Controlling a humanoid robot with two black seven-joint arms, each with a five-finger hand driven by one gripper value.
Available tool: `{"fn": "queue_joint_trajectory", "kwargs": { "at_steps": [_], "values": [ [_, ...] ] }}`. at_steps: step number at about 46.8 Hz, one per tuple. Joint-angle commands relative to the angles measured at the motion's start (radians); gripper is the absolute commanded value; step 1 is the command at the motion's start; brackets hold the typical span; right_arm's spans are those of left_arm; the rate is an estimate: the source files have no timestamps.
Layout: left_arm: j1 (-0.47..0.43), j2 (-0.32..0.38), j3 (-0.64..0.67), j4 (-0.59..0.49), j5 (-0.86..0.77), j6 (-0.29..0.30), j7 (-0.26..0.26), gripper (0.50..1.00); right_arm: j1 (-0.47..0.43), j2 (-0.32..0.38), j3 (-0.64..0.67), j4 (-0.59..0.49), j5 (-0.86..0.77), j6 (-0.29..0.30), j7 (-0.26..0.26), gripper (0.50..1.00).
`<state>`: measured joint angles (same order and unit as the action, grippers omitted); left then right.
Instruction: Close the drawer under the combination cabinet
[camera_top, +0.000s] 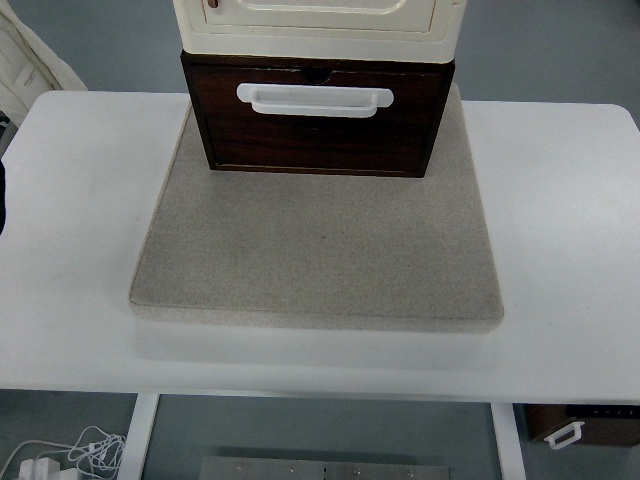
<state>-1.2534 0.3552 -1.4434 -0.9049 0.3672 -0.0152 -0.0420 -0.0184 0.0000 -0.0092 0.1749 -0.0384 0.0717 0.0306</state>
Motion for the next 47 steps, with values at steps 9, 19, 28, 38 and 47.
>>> {"fn": "queue_joint_trajectory", "kwargs": {
  "at_steps": [9,19,28,38,47],
  "values": [
    [0.066,0.080,0.012,0.056,-0.088,0.038,0.013,0.999,0.000,0.000,0.000,0.000,0.000,0.000,0.000,0.952],
    [0.080,0.088,0.018,0.201,-0.094,0.040,0.022,0.999,0.000,0.000,0.000,0.000,0.000,0.000,0.000,0.952],
    [0.077,0.077,0.035,0.356,-0.094,0.028,0.048,0.999,0.000,0.000,0.000,0.000,0.000,0.000,0.000,0.952],
    [0.097,0.047,0.072,0.449,-0.093,0.008,0.103,0.996,0.000,0.000,0.003,0.000,0.000,0.000,0.000,0.952],
    [0.100,-0.005,0.196,0.511,-0.126,-0.015,0.128,0.996,0.000,0.000,0.005,0.000,0.000,0.000,0.000,0.952]
  ]
}}
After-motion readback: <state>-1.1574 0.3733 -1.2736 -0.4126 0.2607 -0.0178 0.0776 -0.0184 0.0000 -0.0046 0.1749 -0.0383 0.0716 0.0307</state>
